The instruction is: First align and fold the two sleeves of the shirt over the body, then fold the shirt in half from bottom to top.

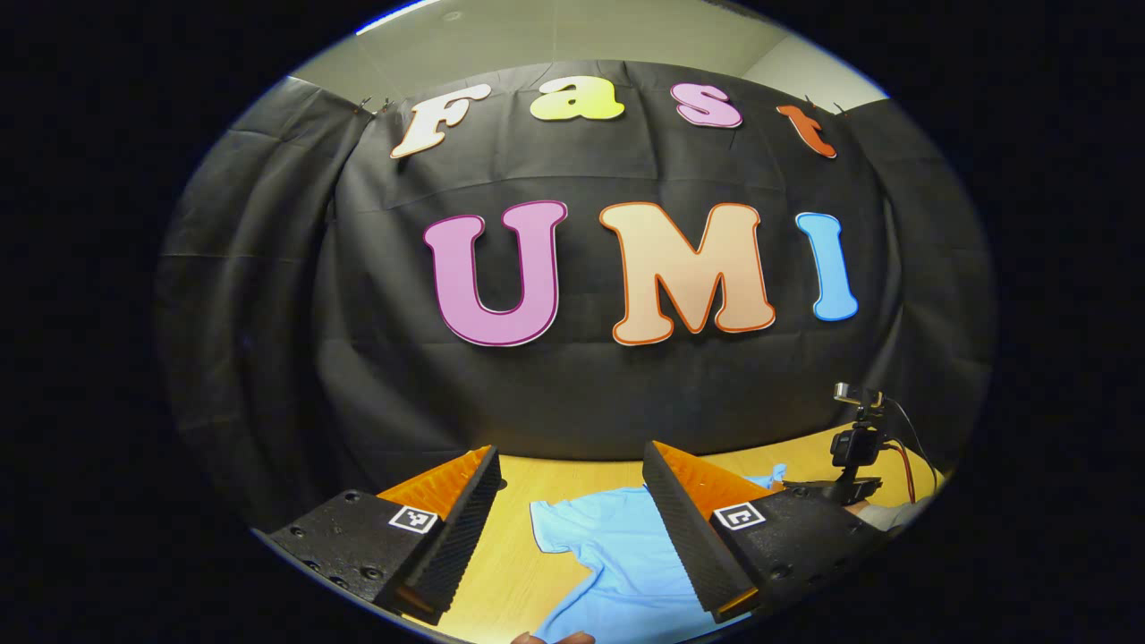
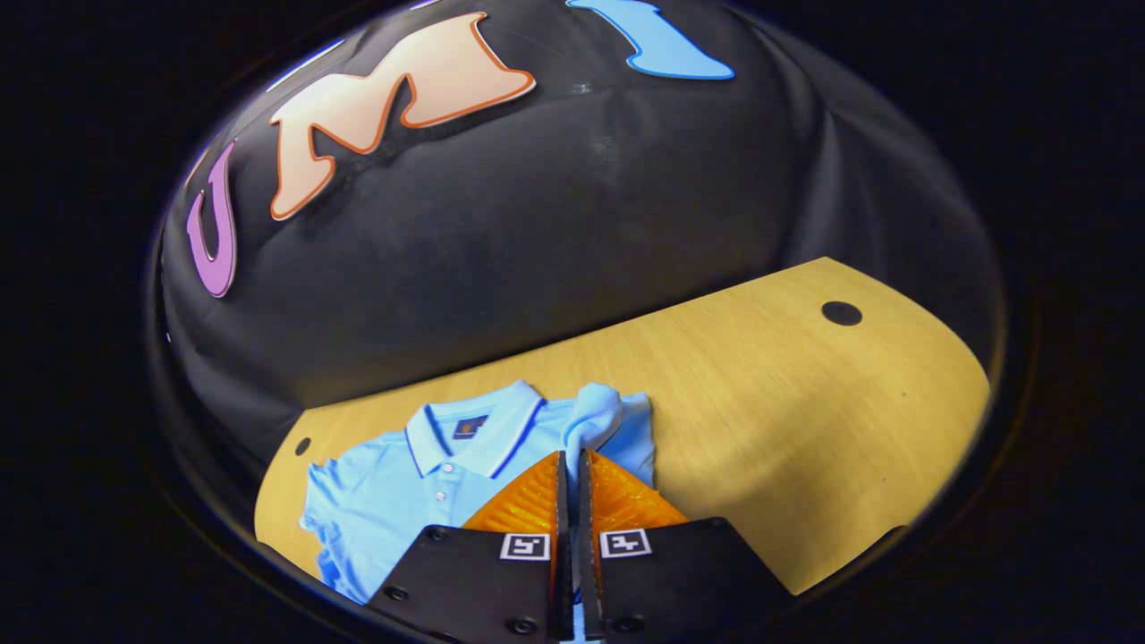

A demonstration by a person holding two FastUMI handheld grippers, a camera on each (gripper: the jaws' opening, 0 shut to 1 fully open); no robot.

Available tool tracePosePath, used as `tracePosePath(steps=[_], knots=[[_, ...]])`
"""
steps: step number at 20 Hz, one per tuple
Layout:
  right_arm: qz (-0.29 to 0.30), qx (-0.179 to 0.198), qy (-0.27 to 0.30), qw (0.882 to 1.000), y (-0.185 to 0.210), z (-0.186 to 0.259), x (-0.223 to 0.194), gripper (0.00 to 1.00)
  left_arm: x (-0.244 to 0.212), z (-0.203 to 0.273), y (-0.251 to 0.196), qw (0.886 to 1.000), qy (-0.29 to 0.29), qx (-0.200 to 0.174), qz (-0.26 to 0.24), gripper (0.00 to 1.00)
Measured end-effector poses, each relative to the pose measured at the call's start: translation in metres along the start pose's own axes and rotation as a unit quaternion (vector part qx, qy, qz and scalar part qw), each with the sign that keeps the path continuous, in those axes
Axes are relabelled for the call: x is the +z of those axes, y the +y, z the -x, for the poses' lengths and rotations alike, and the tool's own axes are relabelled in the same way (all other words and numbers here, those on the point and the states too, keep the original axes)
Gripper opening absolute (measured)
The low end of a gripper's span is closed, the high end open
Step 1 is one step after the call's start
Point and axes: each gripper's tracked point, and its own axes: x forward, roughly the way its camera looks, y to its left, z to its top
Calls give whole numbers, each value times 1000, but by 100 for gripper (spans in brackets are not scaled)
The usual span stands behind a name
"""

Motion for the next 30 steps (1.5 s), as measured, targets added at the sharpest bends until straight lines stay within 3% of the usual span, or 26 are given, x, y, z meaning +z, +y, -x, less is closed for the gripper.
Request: tracePosePath(steps=[2,10,13,15,16,19,20,21,23,24,26,27,30], knots=[[-8,26,8,1000,21,-1,-14,6,-4,-2,12,1000,3,3,-2,95],[-5,19,20,1000,47,-13,-55,7,-23,-17,46,1000,14,-11,-16,99],[30,10,2,1000,49,1,-47,100,-42,-35,51,999,31,-26,4,95],[50,5,-22,998,49,23,-32,92,-56,-52,49,998,41,-40,15,95],[56,0,-32,998,47,34,-24,97,-63,-61,46,998,45,-47,20,96],[70,-14,-68,995,37,69,4,98,-83,-90,34,996,57,-68,25,95],[71,-19,-77,994,34,77,9,93,-89,-99,29,995,63,-74,25,96],[74,-26,-86,993,27,87,15,97,-94,-107,25,994,67,-79,25,96],[77,-42,-97,991,13,107,21,93,-109,-123,16,993,77,-85,21,95],[76,-48,-98,991,5,115,22,97,-117,-131,12,993,85,-85,20,96],[74,-61,-101,990,-9,131,23,93,-129,-146,8,991,96,-85,33,95],[75,-67,-104,990,-15,140,23,98,-137,-153,6,990,105,-82,48,95],[91,-83,-111,986,-30,170,21,97,-163,-173,8,986,135,-64,77,96]])
